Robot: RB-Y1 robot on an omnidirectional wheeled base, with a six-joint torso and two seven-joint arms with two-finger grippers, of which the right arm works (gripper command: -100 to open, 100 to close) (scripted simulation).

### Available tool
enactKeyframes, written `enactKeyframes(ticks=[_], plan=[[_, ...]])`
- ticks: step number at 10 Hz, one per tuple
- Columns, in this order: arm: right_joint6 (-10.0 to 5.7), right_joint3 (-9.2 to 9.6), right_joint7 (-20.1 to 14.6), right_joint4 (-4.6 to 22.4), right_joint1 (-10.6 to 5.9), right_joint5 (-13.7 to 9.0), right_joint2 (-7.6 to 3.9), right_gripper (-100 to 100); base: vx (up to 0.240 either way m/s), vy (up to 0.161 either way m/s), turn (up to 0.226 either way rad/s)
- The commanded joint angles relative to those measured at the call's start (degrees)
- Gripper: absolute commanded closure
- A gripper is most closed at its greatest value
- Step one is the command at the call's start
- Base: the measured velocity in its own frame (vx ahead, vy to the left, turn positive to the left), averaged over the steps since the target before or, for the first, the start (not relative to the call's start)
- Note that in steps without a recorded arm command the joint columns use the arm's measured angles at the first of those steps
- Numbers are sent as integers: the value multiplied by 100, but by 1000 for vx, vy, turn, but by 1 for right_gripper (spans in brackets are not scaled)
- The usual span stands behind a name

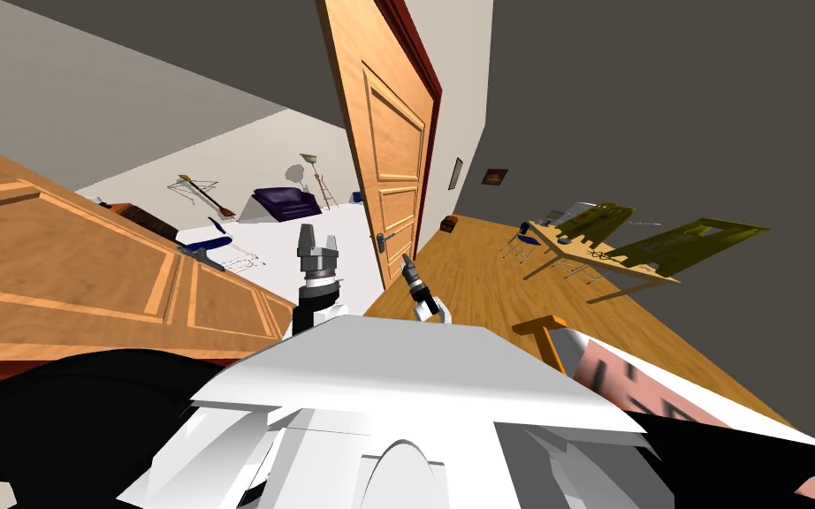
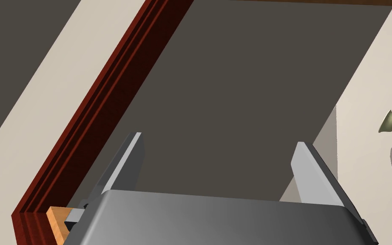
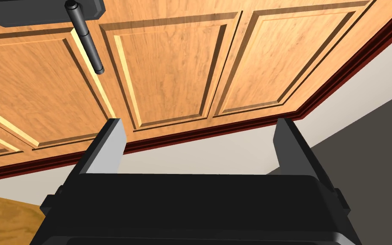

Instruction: Push the door open

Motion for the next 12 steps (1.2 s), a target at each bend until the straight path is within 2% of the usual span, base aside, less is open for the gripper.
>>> enactKeyframes(ticks=[1,2,4,8,10,12], plan=[[-2,143,-59,198,-138,-26,11,-100,157,-52,2],[0,213,-81,273,-191,-36,14,-100,138,-43,3],[8,493,-170,575,-399,-76,24,-100,167,-43,2],[15,757,-254,859,-596,-115,45,-100,115,-43,1],[22,1019,-337,1142,-791,-153,66,-100,159,-59,2],[27,1198,-394,1334,-925,-179,88,-100,162,-43,2]])
